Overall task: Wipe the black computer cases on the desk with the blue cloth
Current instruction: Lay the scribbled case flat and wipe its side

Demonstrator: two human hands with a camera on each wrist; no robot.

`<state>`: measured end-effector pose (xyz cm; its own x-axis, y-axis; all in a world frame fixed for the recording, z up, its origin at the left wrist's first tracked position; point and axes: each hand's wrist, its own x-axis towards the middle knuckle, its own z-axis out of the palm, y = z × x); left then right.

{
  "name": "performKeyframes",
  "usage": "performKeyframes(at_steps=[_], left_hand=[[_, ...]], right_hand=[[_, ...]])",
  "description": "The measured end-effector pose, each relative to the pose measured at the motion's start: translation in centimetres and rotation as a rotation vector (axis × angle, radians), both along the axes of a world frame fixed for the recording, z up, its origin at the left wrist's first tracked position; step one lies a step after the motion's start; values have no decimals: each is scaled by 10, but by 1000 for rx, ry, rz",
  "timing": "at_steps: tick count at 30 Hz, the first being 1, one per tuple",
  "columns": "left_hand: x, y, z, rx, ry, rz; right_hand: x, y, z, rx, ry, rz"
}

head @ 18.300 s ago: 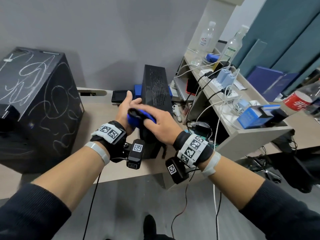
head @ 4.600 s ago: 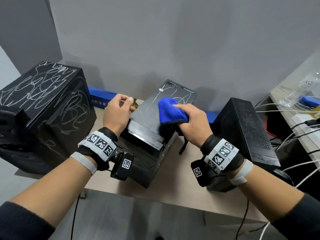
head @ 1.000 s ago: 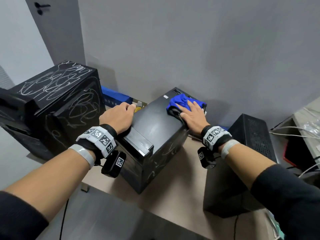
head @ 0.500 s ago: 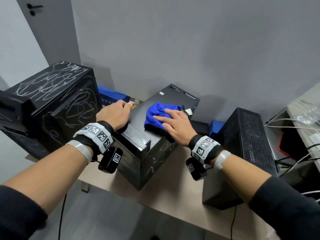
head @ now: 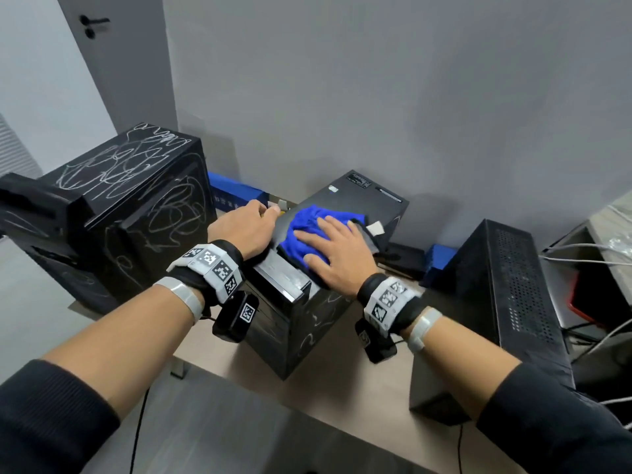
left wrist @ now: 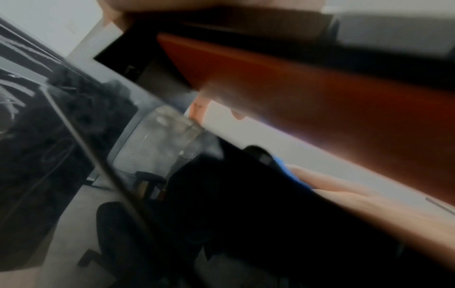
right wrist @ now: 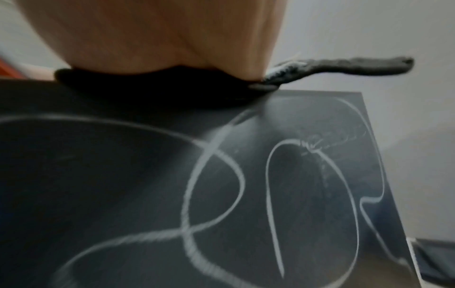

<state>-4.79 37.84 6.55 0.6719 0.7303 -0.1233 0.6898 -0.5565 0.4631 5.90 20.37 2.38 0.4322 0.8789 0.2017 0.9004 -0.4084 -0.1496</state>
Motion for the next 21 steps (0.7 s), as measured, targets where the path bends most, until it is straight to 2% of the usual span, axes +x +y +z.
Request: performKeyframes(at_steps=[3, 5, 7, 9, 12, 15, 17, 19, 21], left_hand=[[-1, 3, -3, -20, 6, -11], [-2, 6, -4, -20, 11, -28], [-3, 7, -4, -22, 1, -36], [-3, 5, -2, -14, -22, -38], [-4, 1, 1, -25, -72, -25], [-3, 1, 1, -30, -84, -58], [-3, 5, -2, -10, -73, -99], [-4, 7, -4, -2, -63, -117], [-5, 8, -3, -11, -60, -113]], right_hand=[[-18, -31, -14, 170, 112, 165], [-4, -45, -16, 178, 95, 212], [25, -44, -12, 159, 70, 137], [48, -33, -2, 96, 58, -18], [32, -7, 3, -30, 8, -138], [-14, -2, 0, 9, -13, -7], [-24, -18, -6, 33, 22, 121], [-5, -30, -4, 24, 53, 201], [28, -29, 3, -18, 43, 167]])
